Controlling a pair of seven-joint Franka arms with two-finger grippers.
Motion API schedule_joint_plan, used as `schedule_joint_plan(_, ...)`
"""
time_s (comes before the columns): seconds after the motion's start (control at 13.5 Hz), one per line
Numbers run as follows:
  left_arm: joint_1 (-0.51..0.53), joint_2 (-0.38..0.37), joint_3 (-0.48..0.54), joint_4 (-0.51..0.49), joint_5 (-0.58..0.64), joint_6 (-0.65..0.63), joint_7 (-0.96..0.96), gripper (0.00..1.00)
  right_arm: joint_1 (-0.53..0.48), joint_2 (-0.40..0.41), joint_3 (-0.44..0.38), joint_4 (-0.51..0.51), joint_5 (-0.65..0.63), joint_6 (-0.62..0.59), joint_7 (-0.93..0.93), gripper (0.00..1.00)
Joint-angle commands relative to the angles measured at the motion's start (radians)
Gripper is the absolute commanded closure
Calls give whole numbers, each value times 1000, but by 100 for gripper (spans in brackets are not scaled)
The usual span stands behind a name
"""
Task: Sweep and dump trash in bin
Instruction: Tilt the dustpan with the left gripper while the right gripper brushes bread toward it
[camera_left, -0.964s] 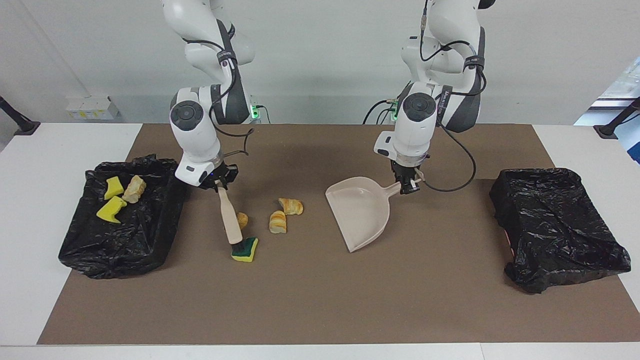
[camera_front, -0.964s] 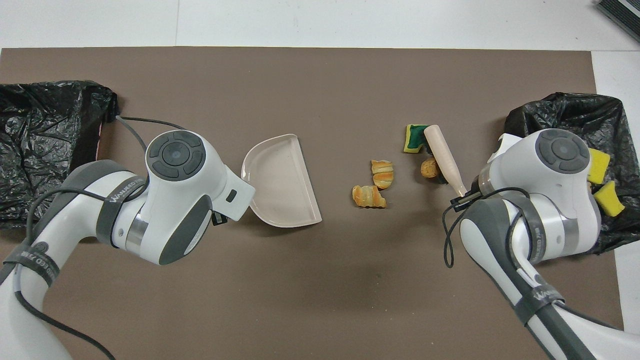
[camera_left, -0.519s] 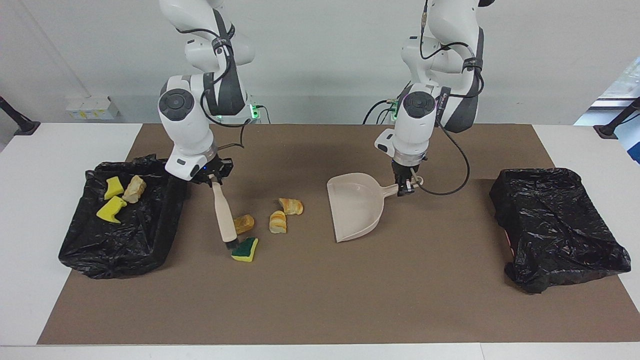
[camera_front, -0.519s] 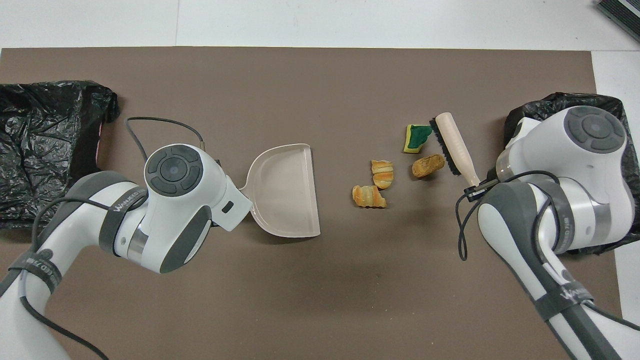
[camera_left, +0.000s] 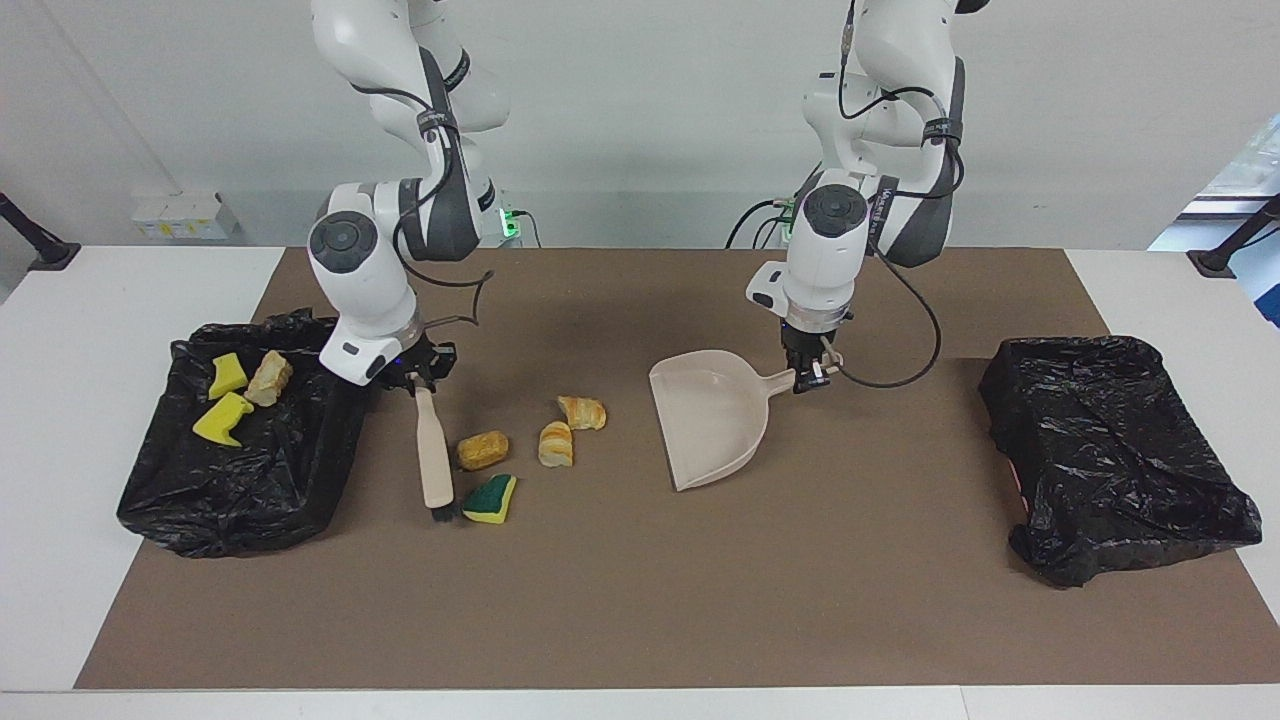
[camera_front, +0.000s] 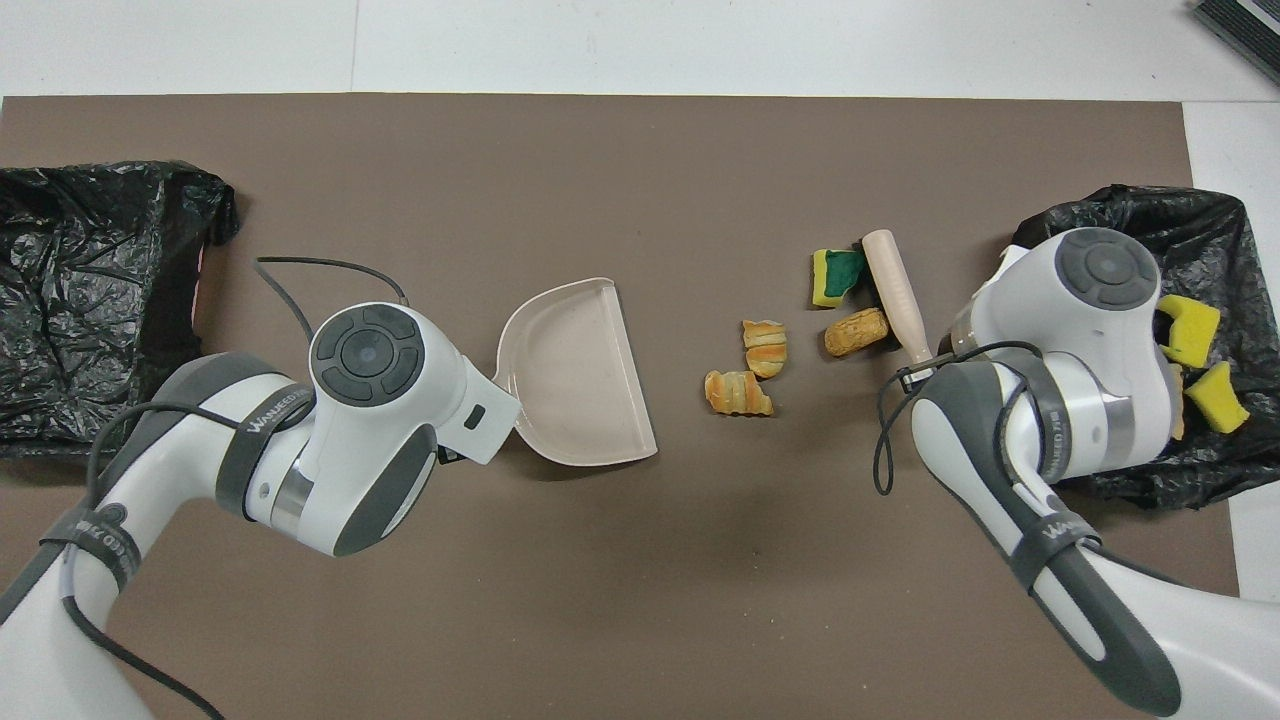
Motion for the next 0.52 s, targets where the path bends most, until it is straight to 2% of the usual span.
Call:
schedule_joint_plan(0.0, -16, -30, 7, -47, 18, 25, -153, 100, 53, 7, 7, -7, -19, 4, 77, 100)
schedule_joint_plan(0.07, -37, -37, 5, -59, 18, 23, -210, 100, 83, 1, 7, -15, -19, -3, 120, 100)
schedule_joint_plan(0.44, -74, -50, 7, -76, 18, 20, -218, 100, 239, -6, 10, -44, 23, -16, 296, 100)
